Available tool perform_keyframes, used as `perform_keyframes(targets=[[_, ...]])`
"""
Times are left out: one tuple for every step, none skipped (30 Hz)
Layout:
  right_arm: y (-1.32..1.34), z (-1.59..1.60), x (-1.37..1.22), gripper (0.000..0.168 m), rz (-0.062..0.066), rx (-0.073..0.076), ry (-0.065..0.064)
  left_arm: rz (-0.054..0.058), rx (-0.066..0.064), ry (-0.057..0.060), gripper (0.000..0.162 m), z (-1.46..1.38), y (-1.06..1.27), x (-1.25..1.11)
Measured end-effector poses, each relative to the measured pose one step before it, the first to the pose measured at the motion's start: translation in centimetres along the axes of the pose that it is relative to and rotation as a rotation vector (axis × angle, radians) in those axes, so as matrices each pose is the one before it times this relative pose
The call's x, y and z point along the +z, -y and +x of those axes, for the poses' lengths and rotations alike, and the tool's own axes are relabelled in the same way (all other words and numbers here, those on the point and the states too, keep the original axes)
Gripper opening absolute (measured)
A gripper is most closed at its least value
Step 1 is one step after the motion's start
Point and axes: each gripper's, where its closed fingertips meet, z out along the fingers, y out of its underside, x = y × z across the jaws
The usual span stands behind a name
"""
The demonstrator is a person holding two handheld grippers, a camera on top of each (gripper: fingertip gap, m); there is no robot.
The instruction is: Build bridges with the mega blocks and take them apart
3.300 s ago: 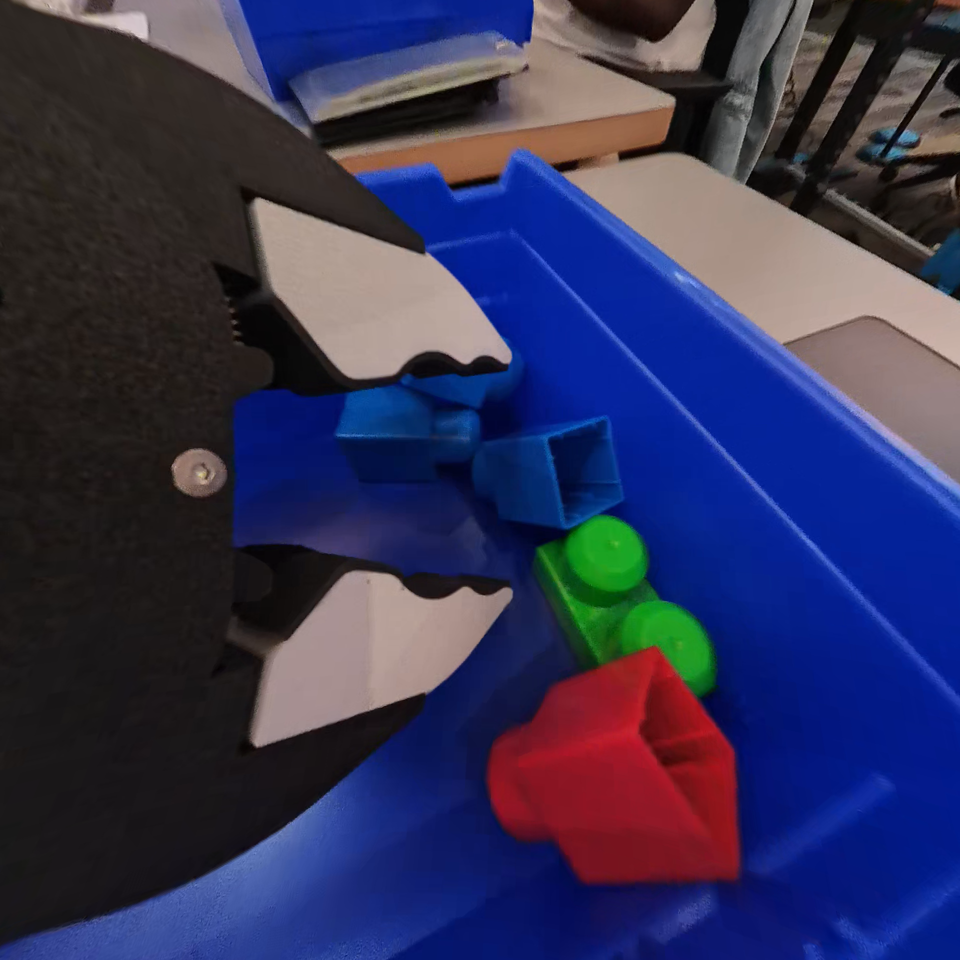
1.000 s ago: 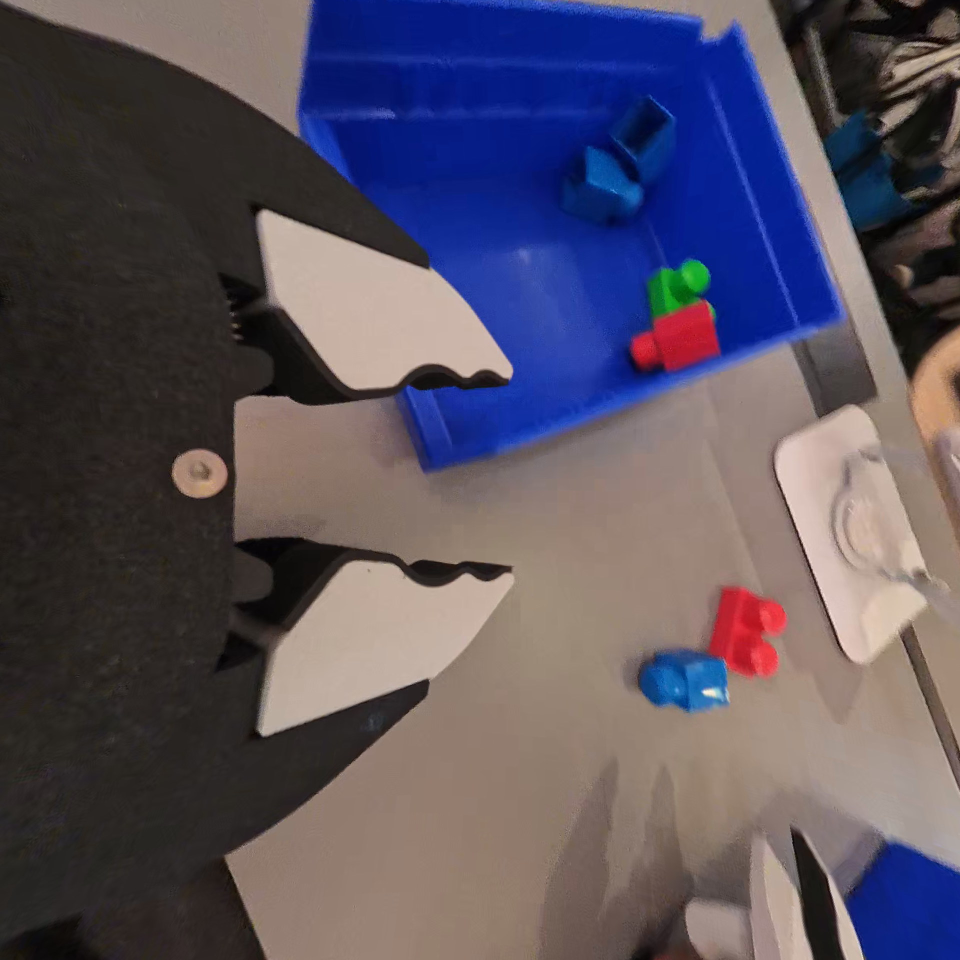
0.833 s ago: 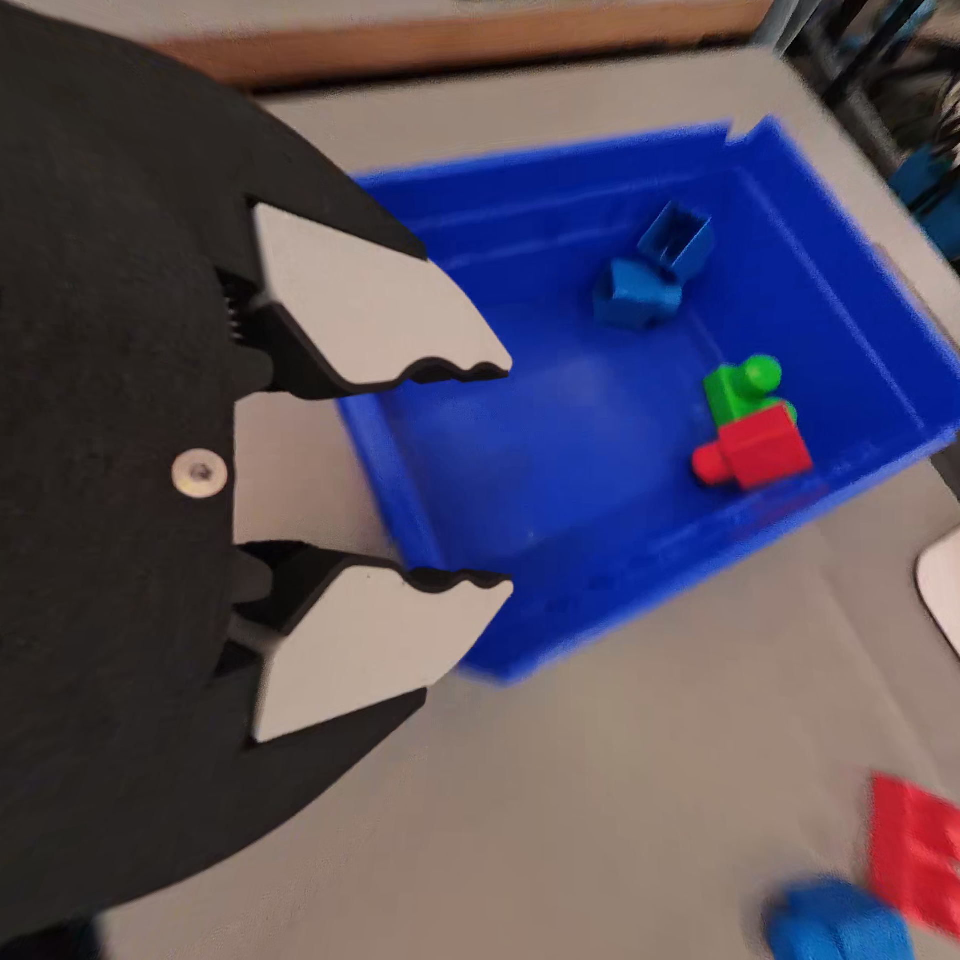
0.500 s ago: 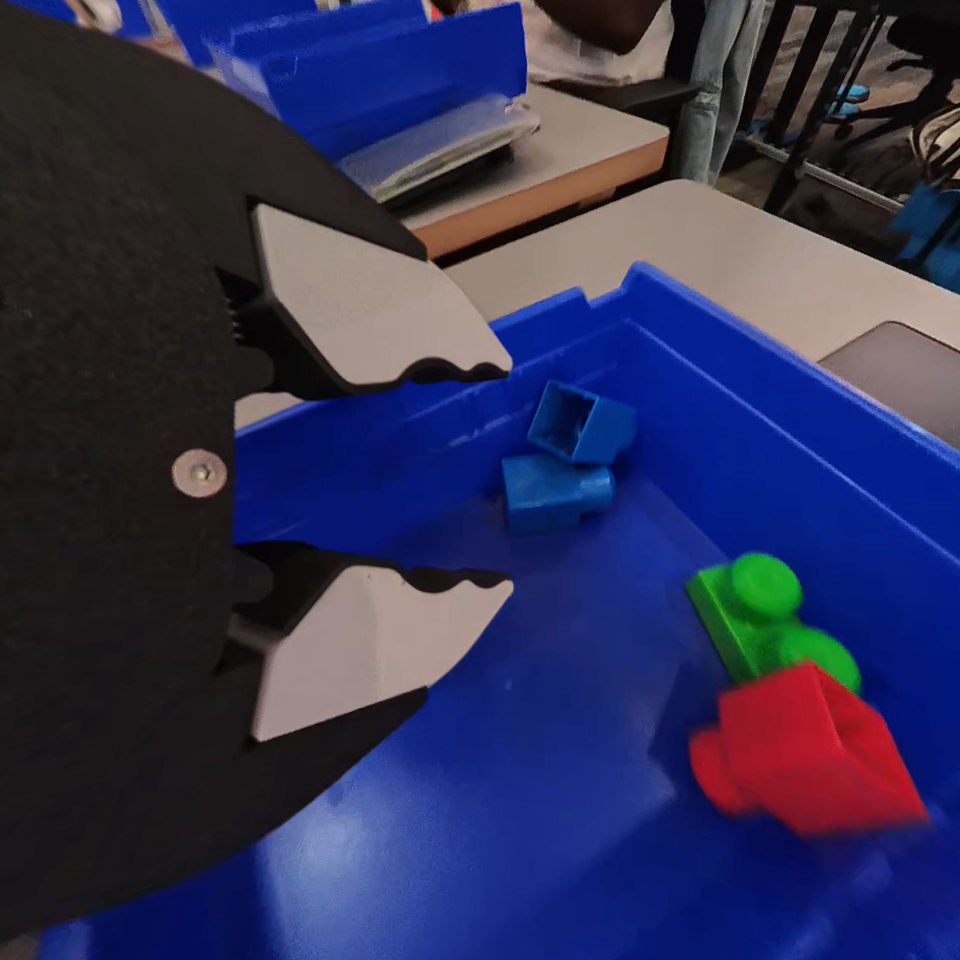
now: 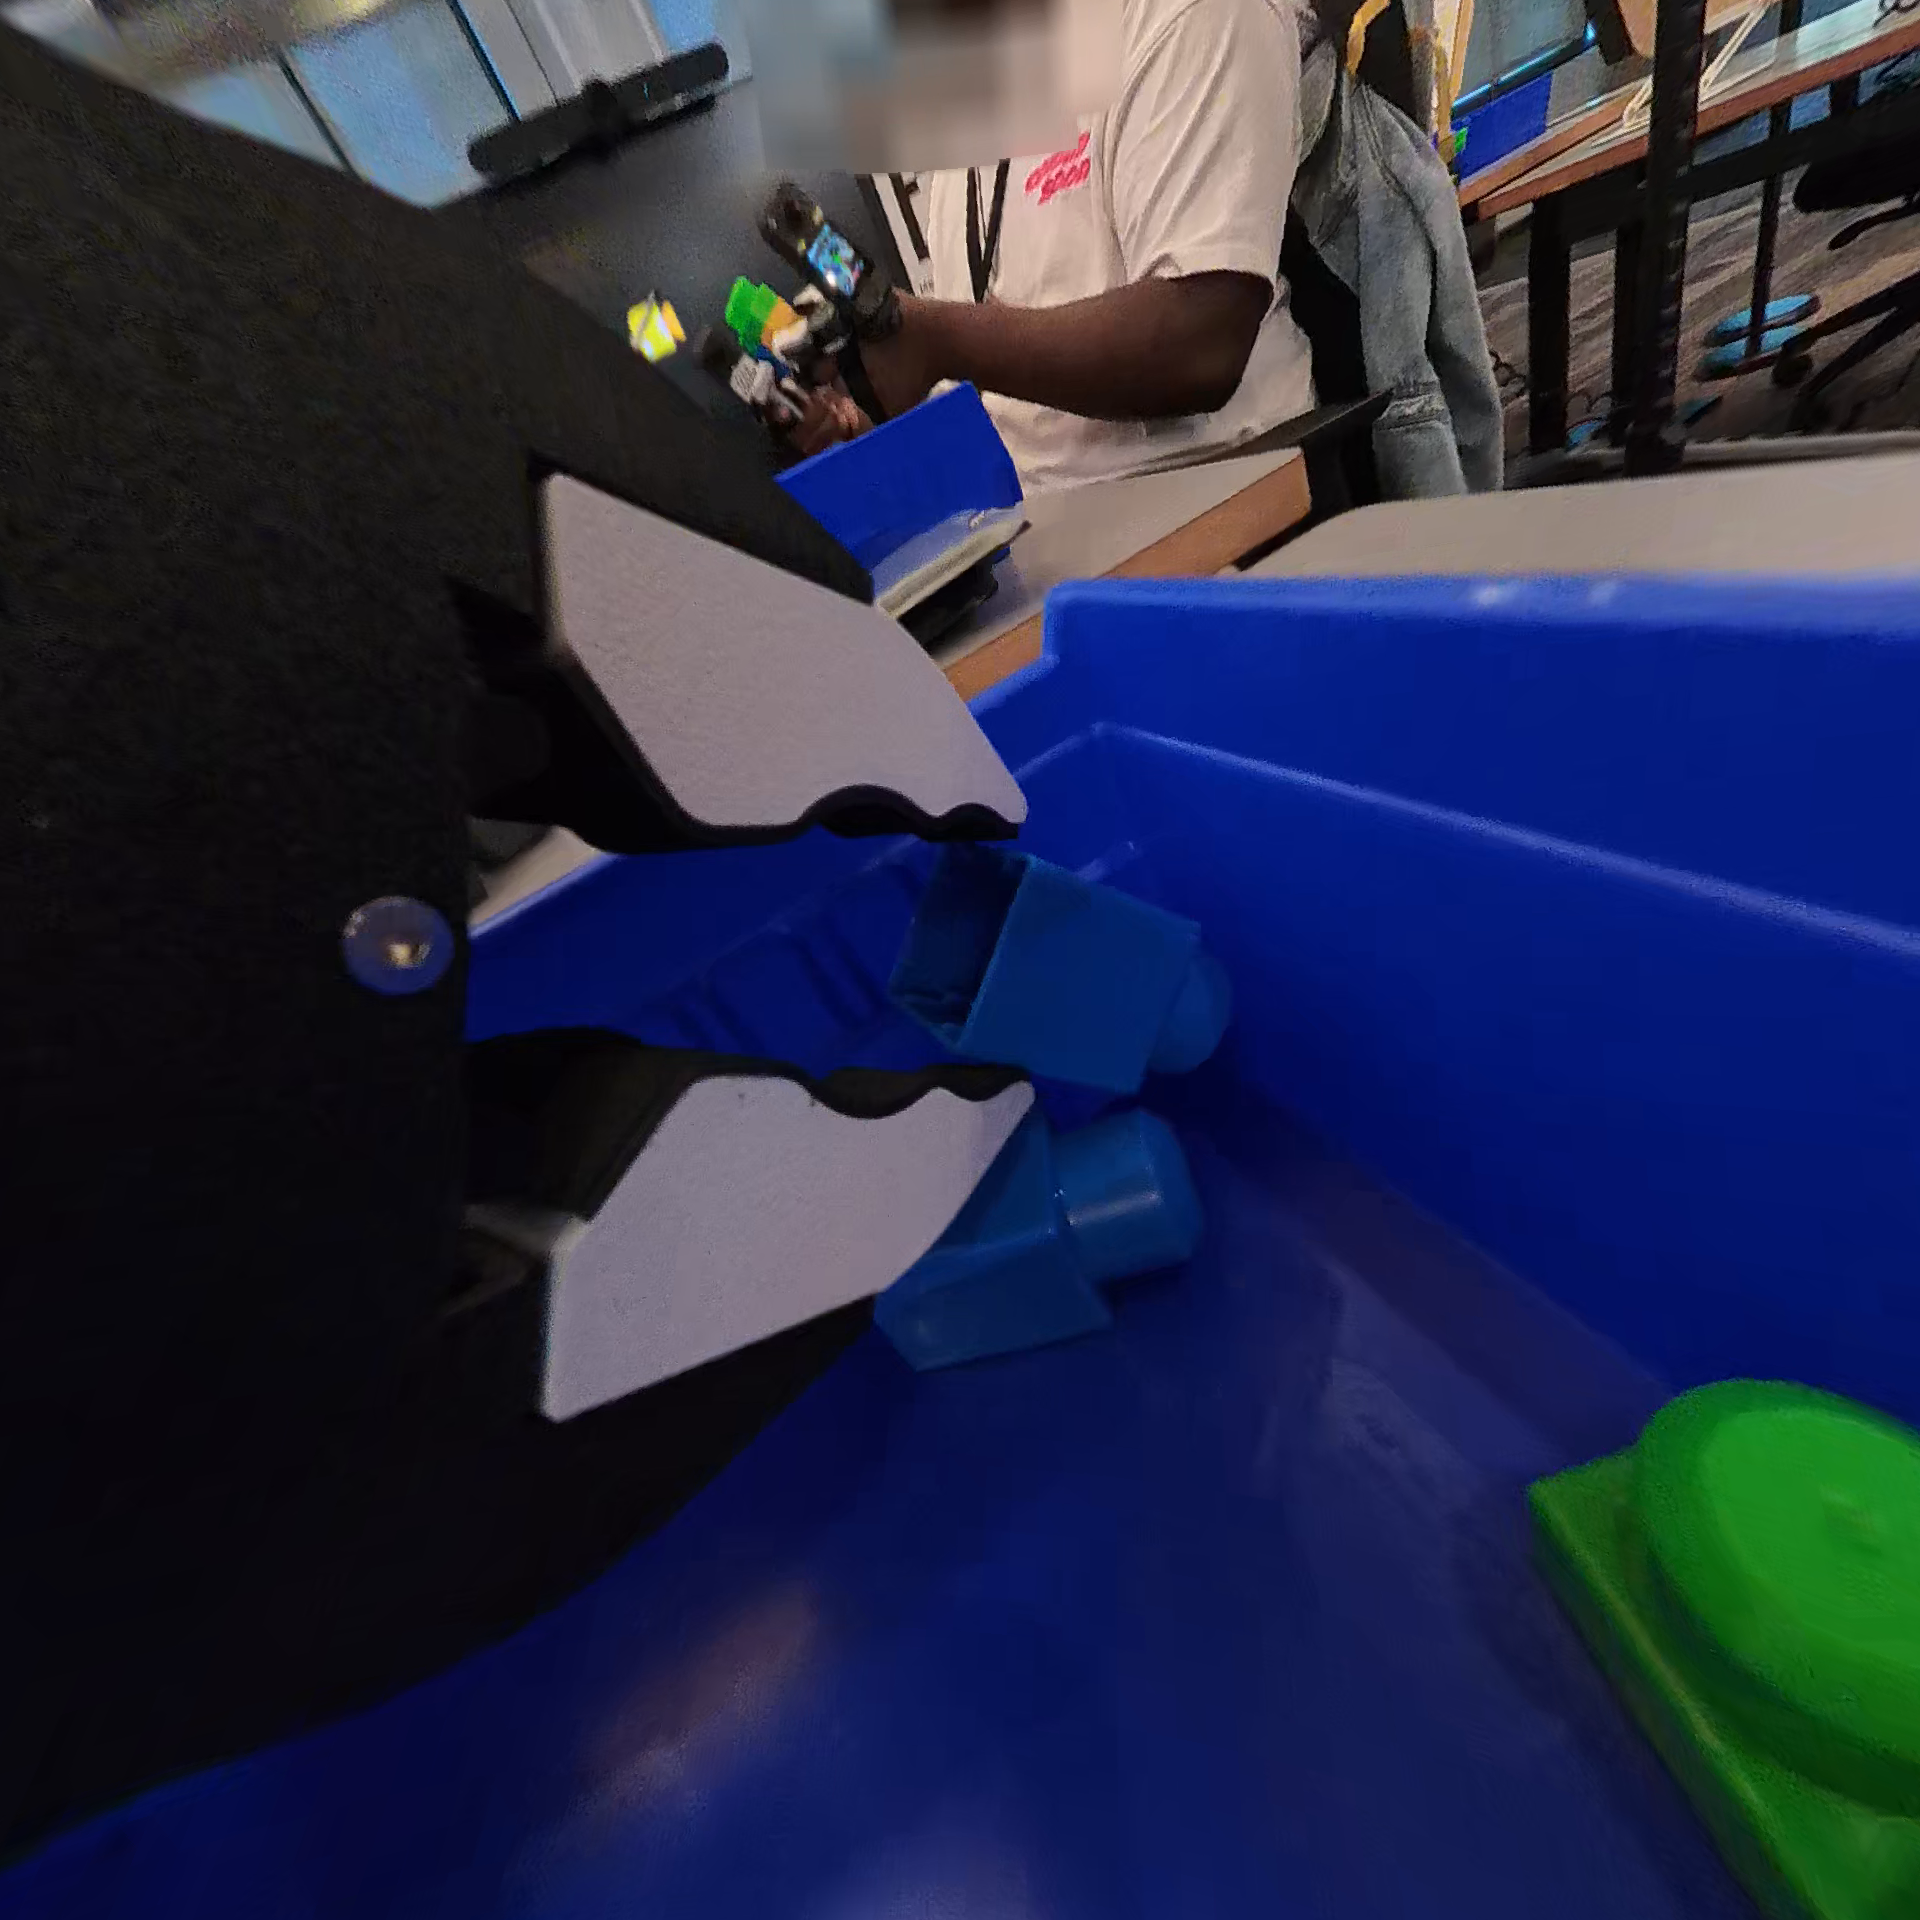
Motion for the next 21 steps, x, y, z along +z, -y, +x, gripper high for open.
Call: perform_keyframes(targets=[[-0.004, -0.035, -0.017, 0.037, 0.0005, 0.0006, 0.0009, 0.0246, -0.0343, 0.0093, 0.041, -0.349, -0.015, -0.619], [0.006, -0.04, -0.015, 0.037, 0.0003, 0.0004, 0.0018, 0.0224, -0.0379, 0.013, 0.041, -0.433, -0.124, -0.927], [0.03, -0.014, -0.02, 0.037, 0.002, -0.0009, -0.0007, 0.0333, -0.0412, 0.0142, 0.04, -0.428, -0.024, -1.299], [0.027, 0.029, -0.022, 0.037, 0.002, -0.0003, -0.0015, 0.0444, -0.0492, 0.0084, 0.04, -0.319, 0.107, -1.668], [0.032, 0.027, -0.006, 0.037, 0.0013, 0.0015, 0.0002, 0.0548, -0.0571, 0.0025, 0.04, -0.157, 0.34, -2.014], [0.063, 0.031, -0.01, 0.037, 0.003, 0.003, 0.0001, 0.0676, -0.0624, 0.0029, 0.04, 0.015, 0.662, -2.345], [0.089, 0.026, -0.016, 0.037, 0.0044, 0.0041, 0.0009, 0.0804, -0.0686, -0.0071, 0.04, 0.386, 1.05, -2.604], [0.102, -0.01, -0.014, 0.037, 0.0056, 0.0051, 0.0027, 0.0951, -0.0755, -0.0341, 0.04, 1.11, 1.508, -2.75], [0.095, 0.016, -0.02, 0.037, 0.0048, 0.0053, 0.0015, 0.1071, -0.0805, -0.0689, 0.039, 2.077, 1.91, -2.673], [0.078, 0.013, -0.022, 0.037, 0.0036, 0.0041, 0.0008, 0.1017, -0.0757, -0.0905, 0.039, 2.943, 1.919, -2.295], [0.081, -0.006, -0.06, 0.037, 0.0045, 0.0028, 0.0009, 0.0717, -0.0602, -0.0909, 0.039, 3.432, 1.413, -1.63], [0.074, -0.007, -0.085, 0.037, 0.0043, 0.0011, -0.0007, 0.0374, -0.0484, -0.0754, 0.039, 3.514, 0.709, -0.873], [0.1, 0.035, -0.078, 0.037, 0.0058, -0.0021, -0.0034, 0.0131, -0.0387, -0.0531, 0.039, 3.26, 0.058, -0.195], [0.089, 0.046, -0.07, 0.037, 0.0056, -0.0028, -0.0043, -0.0102, -0.0241, -0.0282, 0.039, 2.759, -0.502, 0.366], [0.032, 0.038, -0.028, 0.037, 0.0015, -0.0007, -0.0021, -0.0234, -0.0088, -0.004, 0.039, 2.109, -0.835, 0.756], [0.025, -0.02, -0.008, 0.037, 0.0004, 0.0011, 0.0012, -0.028, 0.0103, 0.0125, 0.039, 1.452, -0.942, 1.027], [0.019, -0.049, 0.003, 0.037, 0.0008, 0.0014, 0.0029, -0.0282, 0.0108, 0.0213, 0.039, 0.865, -0.867, 1.174], [-0.003, -0.059, 0.013, 0.037, -0.0004, -0.0015, 0.0013, -0.0261, -0.0061, 0.0033, 0.039, 0.711, -0.78, 1.277], [-0.04, 0.003, 0.013, 0.036, -0.0026, -0.0052, -0.0024, -0.0337, -0.0166, -0.0261, 0.039, 0.795, -0.747, 1.289], [-0.037, 0.014, 0.002, 0.036, -0.0028, -0.0056, -0.0036, -0.0225, -0.0214, -0.0237, 0.039, 0.488, -0.539, 1.195], [-0.003, -0.001, -0.018, 0.036, -0.0004, -0.0043, -0.0026, -0.0166, -0.0152, -0.0031, 0.039, -0.052, -0.445, 1.095]])
